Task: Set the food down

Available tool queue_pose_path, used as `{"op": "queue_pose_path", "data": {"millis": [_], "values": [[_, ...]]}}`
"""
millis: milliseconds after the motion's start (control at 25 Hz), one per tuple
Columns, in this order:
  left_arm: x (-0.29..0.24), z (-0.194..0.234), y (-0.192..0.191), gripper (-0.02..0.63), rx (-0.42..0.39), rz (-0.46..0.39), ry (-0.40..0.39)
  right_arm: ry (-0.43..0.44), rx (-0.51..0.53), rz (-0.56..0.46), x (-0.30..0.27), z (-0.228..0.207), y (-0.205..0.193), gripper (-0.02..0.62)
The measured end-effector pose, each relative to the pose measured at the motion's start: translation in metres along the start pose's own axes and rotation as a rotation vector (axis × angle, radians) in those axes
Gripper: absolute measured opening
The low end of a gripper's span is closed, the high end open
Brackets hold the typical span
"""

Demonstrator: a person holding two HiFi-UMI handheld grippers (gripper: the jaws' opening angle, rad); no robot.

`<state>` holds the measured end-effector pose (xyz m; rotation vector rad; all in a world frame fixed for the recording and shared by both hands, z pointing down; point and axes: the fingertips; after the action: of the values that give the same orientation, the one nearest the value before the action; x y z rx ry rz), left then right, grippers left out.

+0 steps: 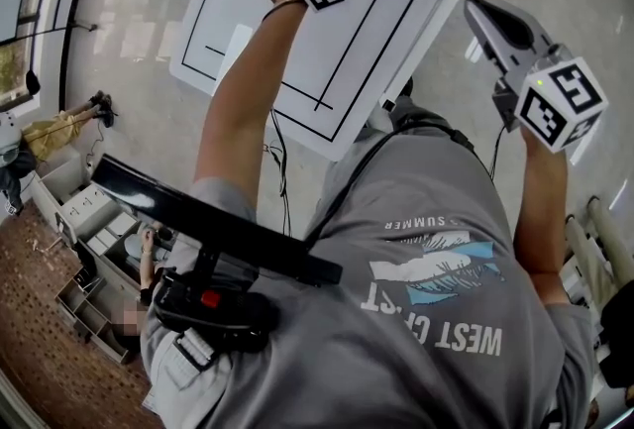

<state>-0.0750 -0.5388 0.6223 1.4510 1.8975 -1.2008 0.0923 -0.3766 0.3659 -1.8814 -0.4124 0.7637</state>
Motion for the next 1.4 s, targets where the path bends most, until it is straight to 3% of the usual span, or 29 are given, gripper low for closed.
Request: {"op": "queue_pose_path", "data": {"millis": [440, 600, 840, 1160, 1400], "values": [[0.084, 0.024, 0.031, 0.143, 0.145, -0.189, 0.137, 0.054, 0.035, -0.027, -0.01, 0.042, 0.006, 0.008], [0.144, 0.051, 0.048, 0.143, 0.237, -0.313, 0.215, 0.081, 0.068, -0.054, -0.01, 0.062, 0.015, 0.007], [0.255, 0.079, 0.078, 0.141, 0.416, -0.572, 0.32, 0.126, 0.134, -0.119, -0.007, 0.097, 0.033, 0.006], [0.387, 0.059, 0.098, 0.137, 0.596, -0.854, 0.347, 0.171, 0.193, -0.181, 0.009, 0.153, 0.053, 0.006], [0.464, 0.022, 0.094, 0.135, 0.652, -0.977, 0.364, 0.187, 0.222, -0.232, 0.023, 0.199, 0.059, 0.006]]}}
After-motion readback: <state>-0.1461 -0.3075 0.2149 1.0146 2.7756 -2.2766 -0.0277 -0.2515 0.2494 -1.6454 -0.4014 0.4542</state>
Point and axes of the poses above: the fingertips, and each gripper's own axes: x backward along the fingers, z to its left, y out of its top, and after that the axes turned 4 degrees about -z, right-handed
